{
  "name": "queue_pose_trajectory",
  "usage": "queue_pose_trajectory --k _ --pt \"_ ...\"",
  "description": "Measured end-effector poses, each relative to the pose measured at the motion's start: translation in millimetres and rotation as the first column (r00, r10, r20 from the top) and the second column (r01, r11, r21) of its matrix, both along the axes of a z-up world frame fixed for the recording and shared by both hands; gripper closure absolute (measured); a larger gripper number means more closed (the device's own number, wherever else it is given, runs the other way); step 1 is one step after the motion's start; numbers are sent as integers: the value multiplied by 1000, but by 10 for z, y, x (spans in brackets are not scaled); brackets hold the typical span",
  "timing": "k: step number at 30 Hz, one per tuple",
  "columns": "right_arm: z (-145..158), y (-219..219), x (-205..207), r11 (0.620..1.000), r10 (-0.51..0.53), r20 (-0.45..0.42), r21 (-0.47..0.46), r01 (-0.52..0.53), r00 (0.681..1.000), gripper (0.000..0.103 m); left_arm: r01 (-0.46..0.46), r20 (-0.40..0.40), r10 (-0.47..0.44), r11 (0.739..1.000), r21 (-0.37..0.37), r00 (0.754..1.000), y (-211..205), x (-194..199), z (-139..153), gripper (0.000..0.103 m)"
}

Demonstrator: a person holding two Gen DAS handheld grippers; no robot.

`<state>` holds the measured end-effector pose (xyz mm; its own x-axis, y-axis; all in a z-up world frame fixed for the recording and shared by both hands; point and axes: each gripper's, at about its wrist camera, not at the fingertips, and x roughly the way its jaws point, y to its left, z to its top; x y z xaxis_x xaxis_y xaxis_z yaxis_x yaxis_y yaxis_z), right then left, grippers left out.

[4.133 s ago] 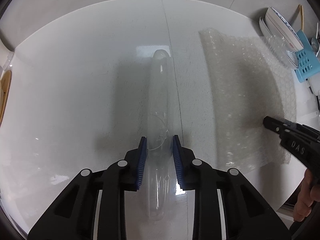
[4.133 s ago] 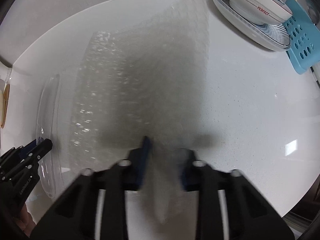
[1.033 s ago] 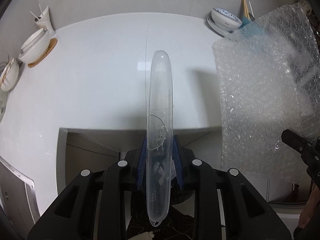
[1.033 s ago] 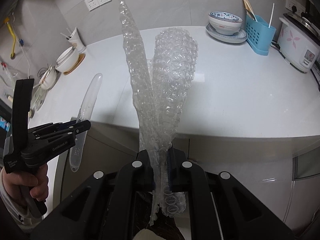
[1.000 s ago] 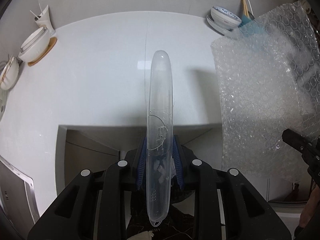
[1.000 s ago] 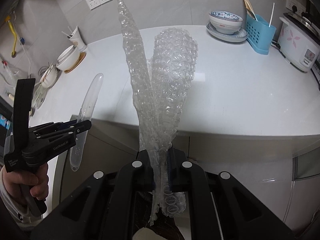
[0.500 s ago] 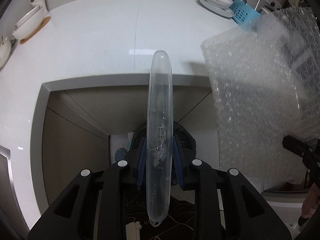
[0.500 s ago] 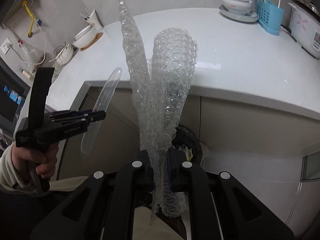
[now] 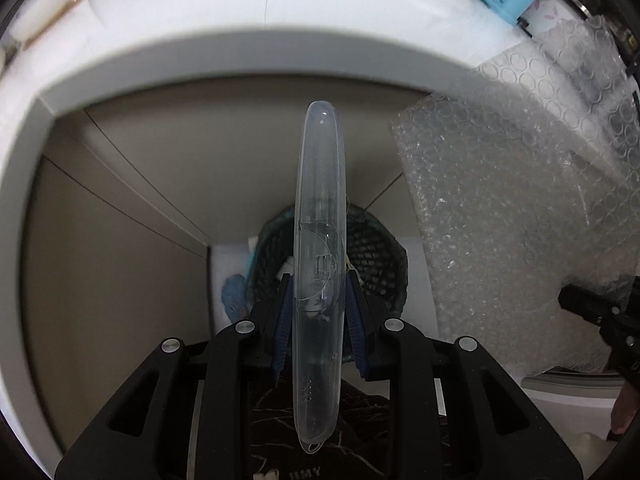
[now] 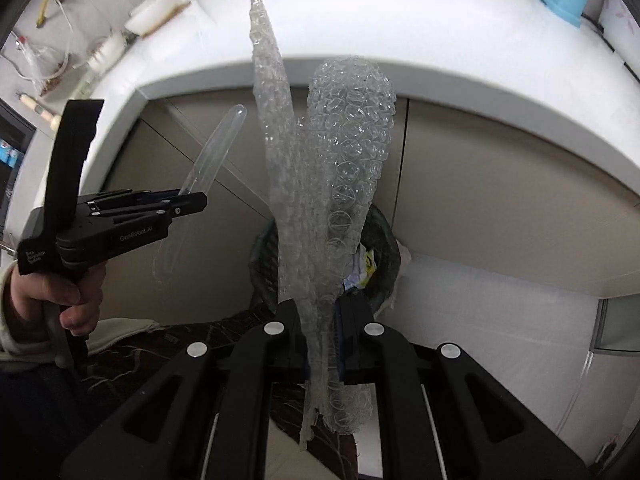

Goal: Collect trash
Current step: 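Lift and carry the plastic tube and bubble wrap down over the bin, then open the left tool over the bin to drop the plastic tube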

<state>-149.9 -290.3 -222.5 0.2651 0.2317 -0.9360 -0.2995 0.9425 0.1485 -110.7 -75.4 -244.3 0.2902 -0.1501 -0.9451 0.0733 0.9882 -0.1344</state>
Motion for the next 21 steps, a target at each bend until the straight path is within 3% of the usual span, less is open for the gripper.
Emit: queue_pose_trajectory --k 11,17,21 --pt "-660 91 200 998 -59 -138 -45 53 989 96 3 -75 -2 1000 9 997 -128 149 -669 78" --pt "-750 204 288 996 -75 -160 -69 65 984 96 42 -97 -41 999 13 994 -212 106 -804 77" --pt "-775 260 328 995 -80 -166 -75 68 983 96 64 -99 -60 998 29 993 -251 109 -835 69"
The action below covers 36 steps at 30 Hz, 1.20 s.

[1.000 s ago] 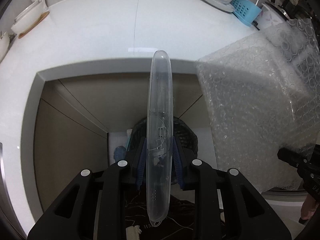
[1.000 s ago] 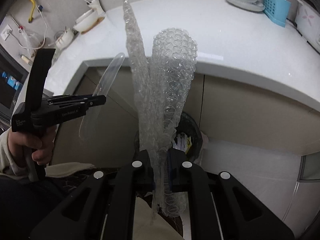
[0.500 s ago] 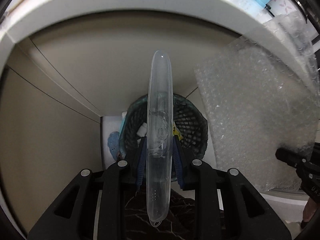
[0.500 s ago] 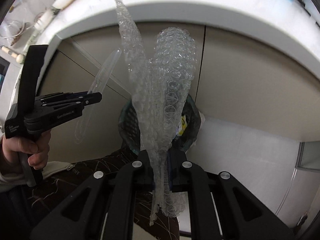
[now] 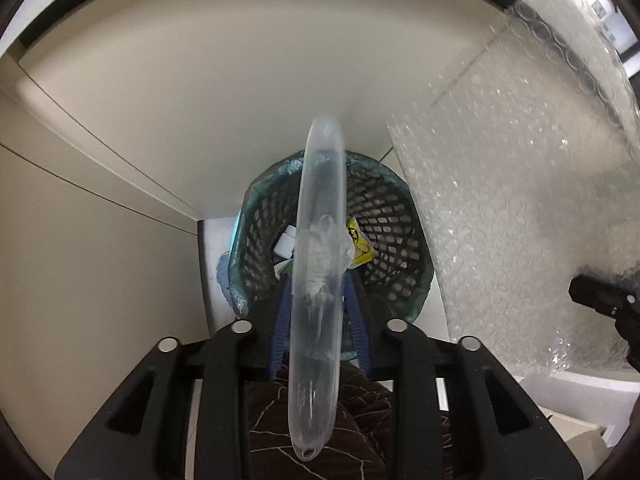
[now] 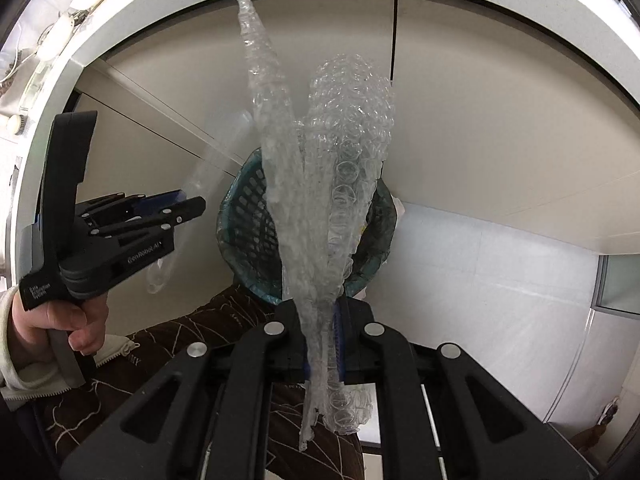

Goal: Collect trash
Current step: 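Open the left tool over the bin to drop the plastic tube, then open the right tool over the bin to drop the bubble wrap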

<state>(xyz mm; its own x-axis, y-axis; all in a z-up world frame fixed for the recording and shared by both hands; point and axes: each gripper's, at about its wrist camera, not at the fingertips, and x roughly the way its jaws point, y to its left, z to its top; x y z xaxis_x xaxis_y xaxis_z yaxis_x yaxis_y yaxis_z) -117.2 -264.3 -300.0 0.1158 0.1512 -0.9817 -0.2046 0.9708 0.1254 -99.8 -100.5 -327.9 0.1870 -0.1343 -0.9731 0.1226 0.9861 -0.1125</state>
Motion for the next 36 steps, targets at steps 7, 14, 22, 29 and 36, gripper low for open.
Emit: queue_pose_trajectory --k 7,14,22,29,36 --pt "-49 47 32 1000 8 -15 -8 -8 1000 96 -17 27 16 1000 17 999 33 11 98 47" --pt "-245 206 163 997 55 -85 -42 -59 995 96 -86 70 85 996 16 994 325 17 303 22" --pt "-608 475 464 990 89 -181 -95 -108 979 96 -146 73 144 989 22 987 655 -23 354 6" --pt "-769 662 664 983 100 -227 -130 -132 969 93 -145 26 144 988 45 989 740 -33 250 6" --pt "-829 642 727 985 74 -218 -139 -106 973 75 -134 -2 134 989 58 991 766 -14 196 6"
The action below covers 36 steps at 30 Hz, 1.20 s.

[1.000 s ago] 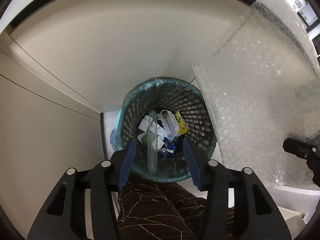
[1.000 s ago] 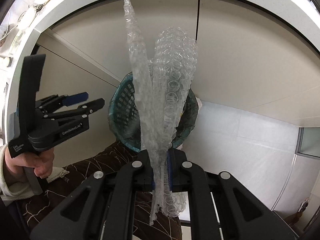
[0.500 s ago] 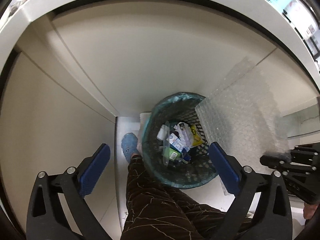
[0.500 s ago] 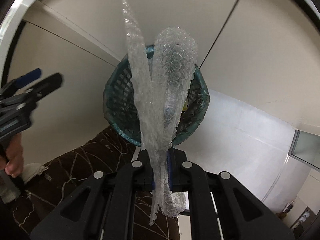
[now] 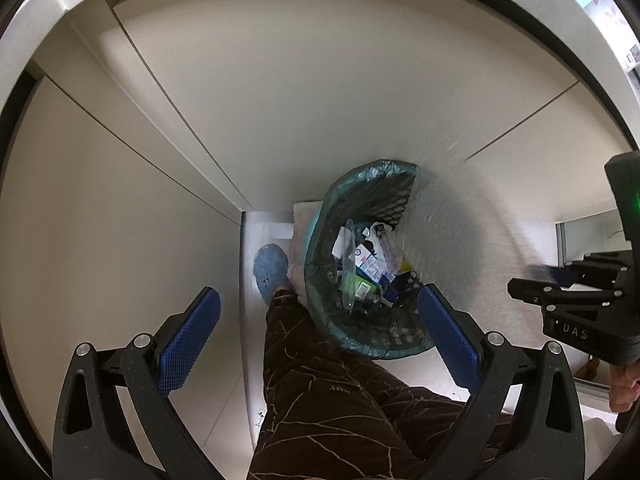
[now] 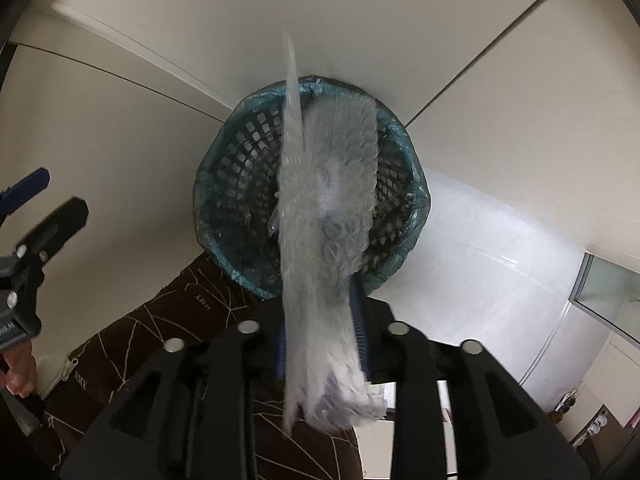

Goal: Collect trash

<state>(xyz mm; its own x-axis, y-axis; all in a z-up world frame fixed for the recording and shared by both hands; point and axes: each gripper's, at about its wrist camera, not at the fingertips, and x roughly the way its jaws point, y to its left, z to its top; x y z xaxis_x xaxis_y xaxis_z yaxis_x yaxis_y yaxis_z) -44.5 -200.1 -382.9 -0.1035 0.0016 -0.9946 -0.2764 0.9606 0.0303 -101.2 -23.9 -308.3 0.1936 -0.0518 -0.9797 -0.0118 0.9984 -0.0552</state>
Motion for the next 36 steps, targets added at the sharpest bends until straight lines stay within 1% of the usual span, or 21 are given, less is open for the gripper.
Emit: queue_pose_trajectory --k 2,4,8,9,11,13,14,18,20,21,23,24,26,28,30,32,34,36 --pt "-2 -4 -18 1000 -7 16 8 7 1000 70 -1 -7 1 1000 1 1000 -2 -1 -5 6" --pt "20 -29 -34 1000 -12 35 7 12 999 53 2 -8 -2 1000 1 1000 -9 2 4 6" --pt "134 -83 -32 999 -37 96 14 36 995 41 7 -15 -7 1000 -2 1000 -35 15 -1 6" --pt "174 -114 -33 999 -50 113 17 48 992 37 8 -16 -8 1000 -2 1000 -48 14 -7 6" --pt "317 -175 -27 997 -74 157 38 69 985 31 9 -14 -9 1000 -9 1000 -76 25 -12 6" --pt "515 -208 -12 996 -87 210 48 78 974 21 4 1 -4 1000 -18 1000 -103 37 55 6" --pt "623 -233 -26 995 -94 240 46 85 966 19 1 6 -1 1000 -20 1000 -119 44 100 6" --pt "1063 -323 -95 991 -131 335 71 114 933 11 -13 42 14 1000 -24 999 -179 55 416 6" --pt "1375 -364 -152 989 -145 402 90 118 904 9 -21 76 23 999 -39 997 -205 46 656 6" --pt "1509 -383 -172 988 -148 427 95 119 892 8 -28 84 30 999 -30 996 -218 45 787 6" --pt "1837 -421 -243 987 -157 474 104 122 866 8 -41 121 48 998 -57 991 -228 24 1116 6" --pt "1996 -444 -280 986 -161 498 113 120 852 8 -42 146 50 998 -56 988 -233 15 1281 6" --pt "2266 -478 -335 987 -161 537 100 127 828 8 -33 185 38 999 -31 982 -271 -15 1570 6" --pt "2515 -520 -385 985 -175 558 95 147 811 8 -29 215 36 999 -34 976 -299 -51 1873 6" --pt "2723 -546 -441 980 -200 570 105 171 797 8 -26 234 35 999 -42 972 -332 -93 2090 6" --pt "2925 -570 -507 975 -222 581 113 192 783 8 -23 250 24 1000 -10 968 -372 -142 2265 6" --pt "3040 -579 -543 972 -233 583 120 201 778 8 -23 266 23 1000 -1 964 -410 -182 2403 6" --pt "3164 -598 -592 969 -245 576 135 204 780 8 -35 280 30 999 13 960 -420 -240 2482 6"
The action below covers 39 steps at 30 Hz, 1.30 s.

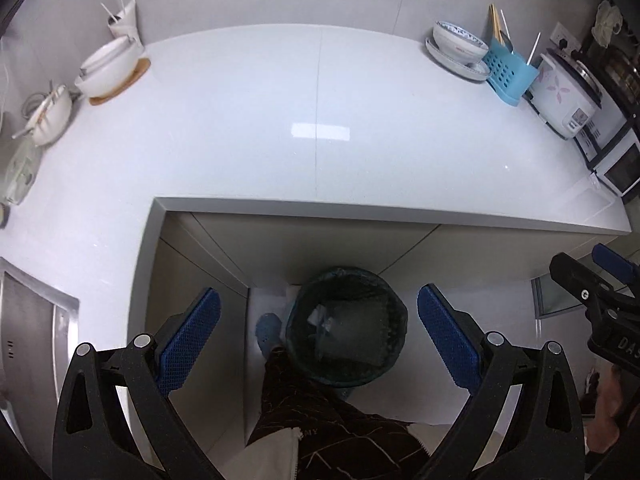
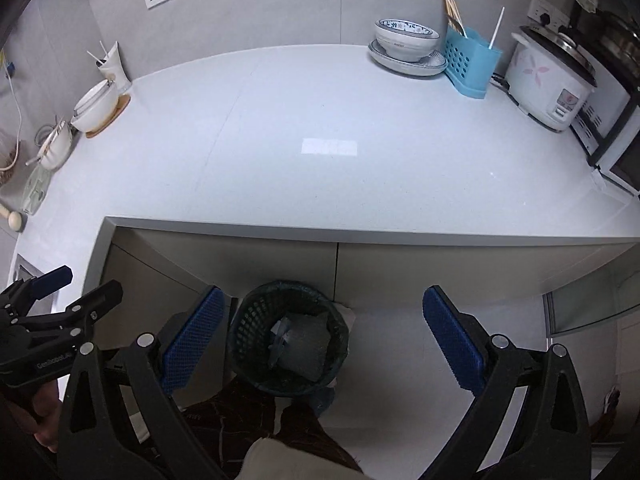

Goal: Collect trash

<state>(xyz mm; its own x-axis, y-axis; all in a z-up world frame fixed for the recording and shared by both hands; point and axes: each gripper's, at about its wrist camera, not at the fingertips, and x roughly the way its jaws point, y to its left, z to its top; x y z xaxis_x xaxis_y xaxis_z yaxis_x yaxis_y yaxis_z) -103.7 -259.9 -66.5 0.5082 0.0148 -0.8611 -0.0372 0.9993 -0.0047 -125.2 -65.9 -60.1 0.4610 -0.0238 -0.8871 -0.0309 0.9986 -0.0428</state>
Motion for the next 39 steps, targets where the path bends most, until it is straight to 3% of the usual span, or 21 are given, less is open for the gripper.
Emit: queue_pose_trajectory --k 10,39 --pt "8 -7 -122 1000 -10 -8 6 11 1000 8 -41 -2 41 999 -18 999 57 -135 95 6" --pt "-57 63 -232 1000 0 -30 11 0 1000 8 -6 -1 6 1000 -2 1000 -89 -254 114 6"
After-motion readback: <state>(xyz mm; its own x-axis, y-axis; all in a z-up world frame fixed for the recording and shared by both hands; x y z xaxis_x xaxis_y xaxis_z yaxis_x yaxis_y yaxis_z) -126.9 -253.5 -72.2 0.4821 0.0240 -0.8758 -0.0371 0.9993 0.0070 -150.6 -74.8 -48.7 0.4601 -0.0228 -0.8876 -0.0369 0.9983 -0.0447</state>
